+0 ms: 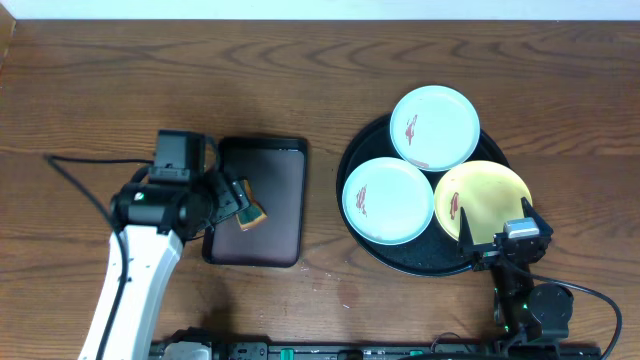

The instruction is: Clean dirty plates on tray and stack at the side

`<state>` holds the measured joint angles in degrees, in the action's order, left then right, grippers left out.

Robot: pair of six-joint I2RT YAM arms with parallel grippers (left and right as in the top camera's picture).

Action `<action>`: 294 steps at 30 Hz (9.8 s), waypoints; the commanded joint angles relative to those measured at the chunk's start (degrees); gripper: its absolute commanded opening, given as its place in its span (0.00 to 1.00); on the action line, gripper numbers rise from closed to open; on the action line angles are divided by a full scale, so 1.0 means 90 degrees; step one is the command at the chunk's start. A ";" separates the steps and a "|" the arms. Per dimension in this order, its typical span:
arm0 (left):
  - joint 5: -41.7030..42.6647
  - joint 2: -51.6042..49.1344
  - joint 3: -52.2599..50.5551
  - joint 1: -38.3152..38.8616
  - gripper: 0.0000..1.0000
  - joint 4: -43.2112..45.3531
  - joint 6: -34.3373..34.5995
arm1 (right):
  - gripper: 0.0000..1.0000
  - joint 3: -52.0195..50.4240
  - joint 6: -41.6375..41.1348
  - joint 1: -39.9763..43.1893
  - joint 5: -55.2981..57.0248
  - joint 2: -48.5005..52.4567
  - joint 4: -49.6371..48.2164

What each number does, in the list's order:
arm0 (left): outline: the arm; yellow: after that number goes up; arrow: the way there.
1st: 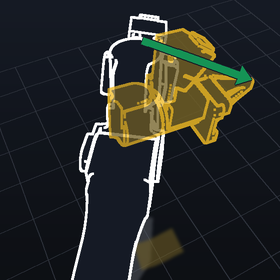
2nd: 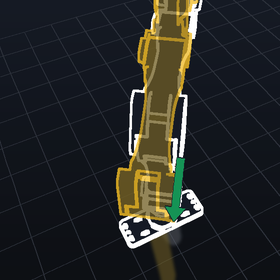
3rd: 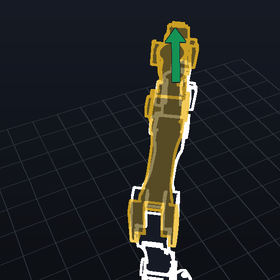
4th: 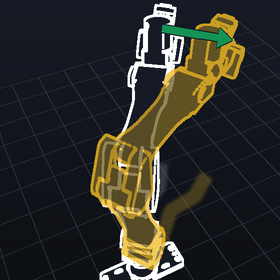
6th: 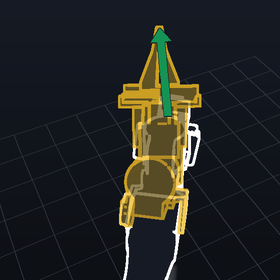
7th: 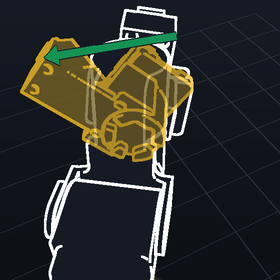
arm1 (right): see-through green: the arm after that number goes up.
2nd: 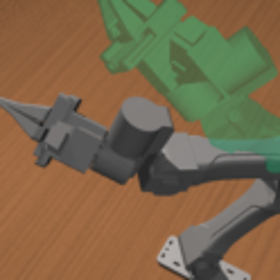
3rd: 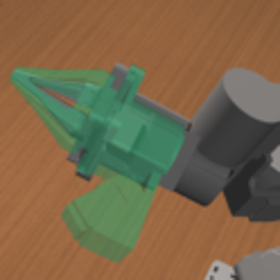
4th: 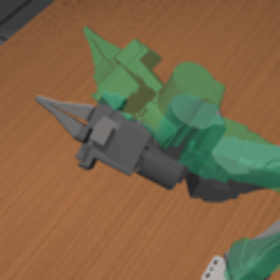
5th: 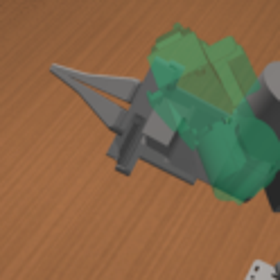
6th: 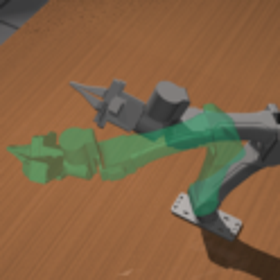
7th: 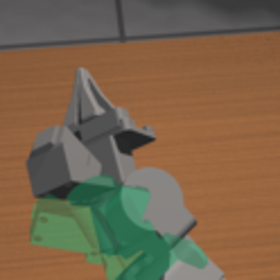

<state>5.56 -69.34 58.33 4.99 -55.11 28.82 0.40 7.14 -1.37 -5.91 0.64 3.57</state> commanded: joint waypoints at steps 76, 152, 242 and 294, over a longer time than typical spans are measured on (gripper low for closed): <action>0.0284 -0.3330 -0.0731 0.0347 0.31 0.1809 0.0816 | 0.99 -0.0010 0.0073 -0.0044 0.0007 -0.0034 0.0022; -0.1195 -0.3310 -0.0605 0.0770 0.87 0.2752 0.1044 | 0.99 -0.0010 0.0073 -0.0044 0.0007 -0.0034 0.0024; 0.0481 0.2834 -0.1991 0.0777 0.07 0.5064 -0.1576 | 0.99 -0.0010 0.0073 -0.0044 0.0007 -0.0034 0.0024; -0.0738 0.1275 -0.0801 0.0925 0.07 0.3118 -0.1987 | 0.99 -0.0010 0.0073 -0.0044 0.0007 -0.0034 0.0024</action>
<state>0.27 -64.36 42.50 12.27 -25.74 11.90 0.40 7.14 -1.37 -5.91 0.62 3.60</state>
